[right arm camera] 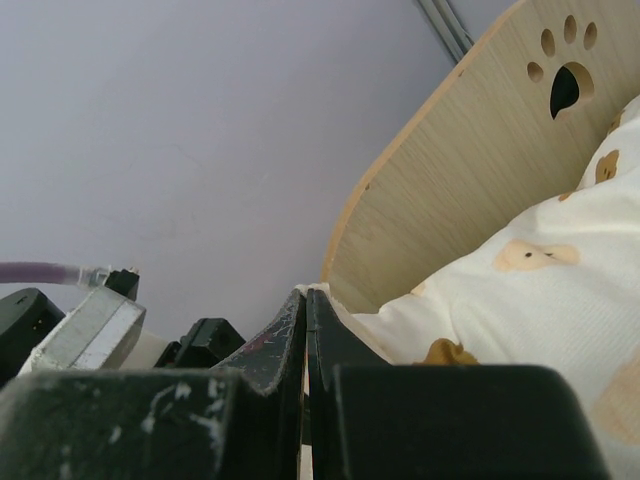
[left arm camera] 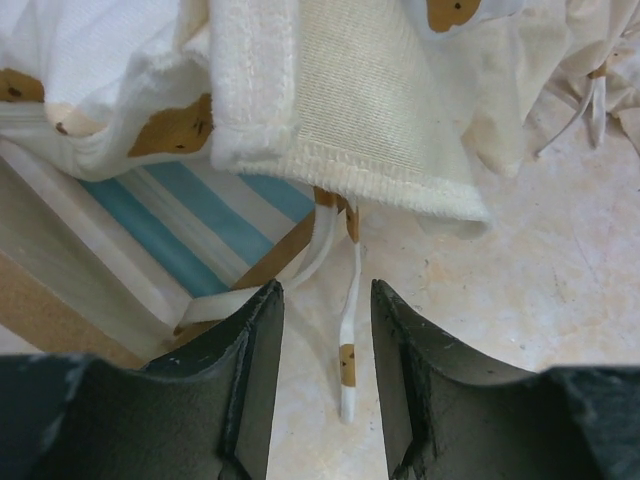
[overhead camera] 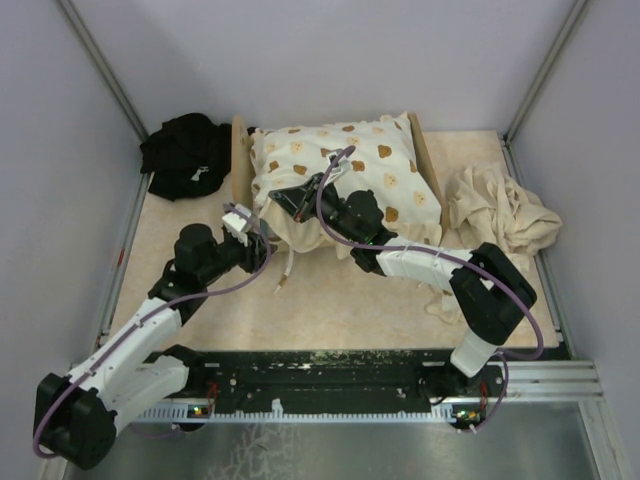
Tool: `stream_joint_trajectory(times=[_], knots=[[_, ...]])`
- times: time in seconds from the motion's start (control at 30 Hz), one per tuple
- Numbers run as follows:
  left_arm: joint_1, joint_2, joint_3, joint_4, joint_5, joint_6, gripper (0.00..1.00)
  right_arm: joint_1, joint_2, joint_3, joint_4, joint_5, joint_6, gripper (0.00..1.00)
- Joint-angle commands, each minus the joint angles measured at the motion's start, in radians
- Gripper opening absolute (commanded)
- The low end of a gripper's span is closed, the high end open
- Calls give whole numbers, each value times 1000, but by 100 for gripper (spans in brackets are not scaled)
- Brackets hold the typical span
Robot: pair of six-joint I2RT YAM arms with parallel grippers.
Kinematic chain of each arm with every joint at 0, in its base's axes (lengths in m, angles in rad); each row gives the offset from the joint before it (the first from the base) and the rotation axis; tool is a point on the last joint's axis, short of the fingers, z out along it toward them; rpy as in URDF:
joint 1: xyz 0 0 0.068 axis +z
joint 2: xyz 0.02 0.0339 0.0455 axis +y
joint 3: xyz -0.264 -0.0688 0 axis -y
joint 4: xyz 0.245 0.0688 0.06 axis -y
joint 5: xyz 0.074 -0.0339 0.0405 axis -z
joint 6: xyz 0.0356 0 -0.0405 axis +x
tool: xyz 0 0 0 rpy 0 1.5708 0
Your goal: Set up the pet bed
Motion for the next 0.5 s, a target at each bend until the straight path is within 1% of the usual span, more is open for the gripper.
stream_joint_trajectory(times=[0.0,0.13,0.27,0.47], knots=[[-35,41,-22,81,-55,52,46,-3,-5,54,89,-3,9,0],[-60,91,-23,111,-121,91,47,-3,-4,58,89,-4,10,0],[-67,133,-17,132,-123,105,46,-3,-5,56,82,1,7,0],[-89,191,-2,159,-166,133,49,-4,-6,48,92,2,7,0]])
